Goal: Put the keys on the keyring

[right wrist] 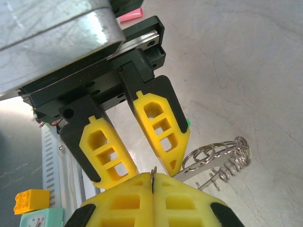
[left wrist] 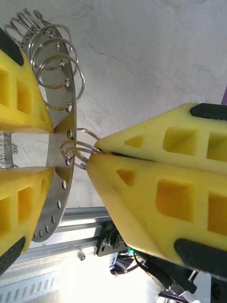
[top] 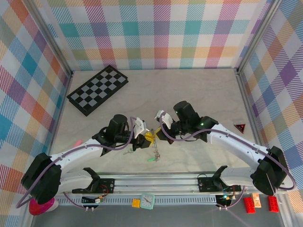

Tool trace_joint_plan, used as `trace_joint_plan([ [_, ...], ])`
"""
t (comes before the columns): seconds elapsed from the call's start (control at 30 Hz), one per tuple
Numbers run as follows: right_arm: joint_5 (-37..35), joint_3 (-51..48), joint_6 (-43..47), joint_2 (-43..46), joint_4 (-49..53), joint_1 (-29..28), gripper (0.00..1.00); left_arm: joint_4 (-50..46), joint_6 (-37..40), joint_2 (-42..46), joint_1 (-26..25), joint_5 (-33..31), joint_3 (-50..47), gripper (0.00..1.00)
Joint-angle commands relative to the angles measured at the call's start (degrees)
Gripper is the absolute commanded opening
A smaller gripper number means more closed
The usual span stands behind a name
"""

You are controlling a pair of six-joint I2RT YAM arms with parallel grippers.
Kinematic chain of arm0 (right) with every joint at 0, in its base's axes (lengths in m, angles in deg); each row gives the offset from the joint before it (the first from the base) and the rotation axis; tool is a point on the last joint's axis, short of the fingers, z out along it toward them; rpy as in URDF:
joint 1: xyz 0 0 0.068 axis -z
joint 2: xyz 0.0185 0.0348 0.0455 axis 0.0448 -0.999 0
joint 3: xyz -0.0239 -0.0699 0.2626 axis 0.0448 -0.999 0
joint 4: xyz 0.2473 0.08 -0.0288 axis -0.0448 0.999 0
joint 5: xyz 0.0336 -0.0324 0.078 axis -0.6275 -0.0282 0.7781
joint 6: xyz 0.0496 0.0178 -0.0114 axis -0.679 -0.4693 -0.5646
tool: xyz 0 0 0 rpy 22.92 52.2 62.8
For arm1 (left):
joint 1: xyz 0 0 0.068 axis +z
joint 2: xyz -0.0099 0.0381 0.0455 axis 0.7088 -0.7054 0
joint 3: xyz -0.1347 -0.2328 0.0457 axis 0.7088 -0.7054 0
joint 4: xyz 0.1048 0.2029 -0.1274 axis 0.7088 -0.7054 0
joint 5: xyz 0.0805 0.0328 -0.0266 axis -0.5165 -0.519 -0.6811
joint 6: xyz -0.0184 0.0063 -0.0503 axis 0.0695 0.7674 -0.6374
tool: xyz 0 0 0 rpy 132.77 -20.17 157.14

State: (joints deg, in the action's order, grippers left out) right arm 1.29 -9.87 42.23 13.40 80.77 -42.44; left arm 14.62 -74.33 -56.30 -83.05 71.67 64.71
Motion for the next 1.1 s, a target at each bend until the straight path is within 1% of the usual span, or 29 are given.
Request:
trace_joint_plan([
  [0.0,1.5,1.18,3.2,-0.28,0.41,-0.75,0.0,2.69,0.75,1.46,0.56,2.02,-0.88,0.23],
  [0.17,0.68,1.45,3.9,-0.73,1.03,-1.31,0.0,1.64,0.69,2.07,0.56,2.64,-0.27,0.19],
  [0.5,-2.02,1.97,4.87,-1.08,1.21,-2.86,0.0,1.52,0.67,2.26,0.61,4.59,0.16,0.18],
  [0.6,-2.03,2.12,5.14,-1.35,1.46,-3.08,0.0,1.39,0.83,2.01,0.56,5.05,0.43,0.12],
  [0.8,-1.62,2.14,5.21,-1.62,1.49,-3.49,0.0,1.96,0.67,1.52,0.57,5.8,0.79,0.06],
  [0.87,-1.47,2.13,5.23,-1.75,1.65,-3.68,0.0,2.65,0.42,1.58,0.62,6.21,0.78,0.07],
  [1.0,-1.54,1.97,5.34,-2.12,1.75,-3.94,0.0,3.21,-0.21,1.83,0.56,6.61,1.04,0.11],
  [1.07,-1.64,2.05,5.4,-2.23,1.83,-4.03,0.0,3.21,-0.24,1.92,0.58,6.79,1.14,0.12],
])
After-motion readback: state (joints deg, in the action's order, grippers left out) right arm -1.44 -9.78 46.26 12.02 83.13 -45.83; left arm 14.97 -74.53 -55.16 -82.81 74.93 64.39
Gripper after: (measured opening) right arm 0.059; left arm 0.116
